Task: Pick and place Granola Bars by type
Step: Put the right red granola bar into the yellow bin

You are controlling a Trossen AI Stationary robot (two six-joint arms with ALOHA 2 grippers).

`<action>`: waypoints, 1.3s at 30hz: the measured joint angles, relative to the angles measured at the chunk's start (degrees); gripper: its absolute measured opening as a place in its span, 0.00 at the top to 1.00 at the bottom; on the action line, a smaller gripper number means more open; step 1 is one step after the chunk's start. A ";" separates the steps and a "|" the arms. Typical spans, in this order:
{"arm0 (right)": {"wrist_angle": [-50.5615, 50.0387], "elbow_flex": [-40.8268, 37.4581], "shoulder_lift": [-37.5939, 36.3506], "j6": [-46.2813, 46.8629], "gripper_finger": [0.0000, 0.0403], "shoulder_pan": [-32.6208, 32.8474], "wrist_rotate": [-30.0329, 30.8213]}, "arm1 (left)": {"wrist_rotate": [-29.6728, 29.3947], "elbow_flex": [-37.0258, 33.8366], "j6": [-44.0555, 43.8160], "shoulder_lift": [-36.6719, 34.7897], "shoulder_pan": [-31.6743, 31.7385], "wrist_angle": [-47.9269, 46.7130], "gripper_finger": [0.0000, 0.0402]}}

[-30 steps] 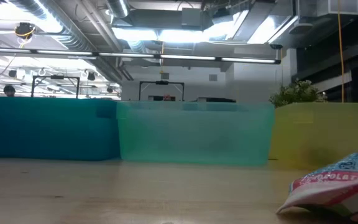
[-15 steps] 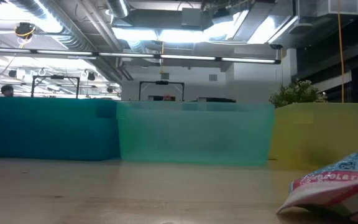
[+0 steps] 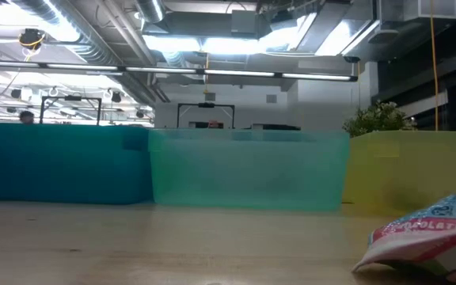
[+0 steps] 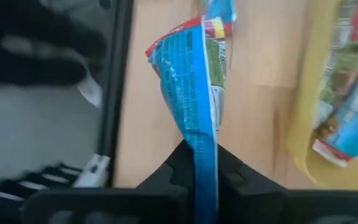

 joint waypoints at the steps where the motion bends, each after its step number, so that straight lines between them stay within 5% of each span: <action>1: -0.68 0.00 -1.46 1.89 0.92 0.23 0.79 | 0.00 0.00 -0.02 0.00 0.00 0.01 0.44; 13: -2.39 0.00 -13.23 5.92 0.93 0.25 9.97 | -0.02 0.00 0.07 0.00 0.00 0.00 0.44; 27: -9.06 0.72 -21.73 0.42 0.94 -8.62 9.61 | -0.04 0.00 0.59 0.00 0.00 0.00 0.44; 39: -40.55 23.65 -22.18 -5.01 0.97 -18.99 9.95 | -0.02 0.00 0.61 0.00 0.02 0.00 0.44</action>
